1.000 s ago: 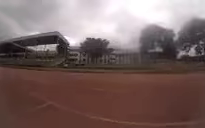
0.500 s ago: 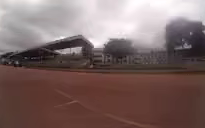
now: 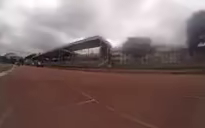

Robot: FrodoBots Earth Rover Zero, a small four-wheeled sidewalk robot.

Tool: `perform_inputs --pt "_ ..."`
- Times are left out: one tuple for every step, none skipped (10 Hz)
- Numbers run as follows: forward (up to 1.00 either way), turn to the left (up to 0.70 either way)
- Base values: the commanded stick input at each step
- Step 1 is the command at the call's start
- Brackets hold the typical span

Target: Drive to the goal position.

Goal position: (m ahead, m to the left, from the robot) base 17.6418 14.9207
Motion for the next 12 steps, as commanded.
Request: perform_inputs --pt "0.00 0.45" --pt "0.00 0.45" --pt "0.00 0.45" --pt "0.00 0.45" --pt "0.00 0.45" --pt "0.00 0.45" --pt "0.00 0.45" --pt "0.00 0.43" --pt "0.00 0.22" --pt "0.00 0.00" --pt "0.40 0.00" --pt "0.80 0.00"
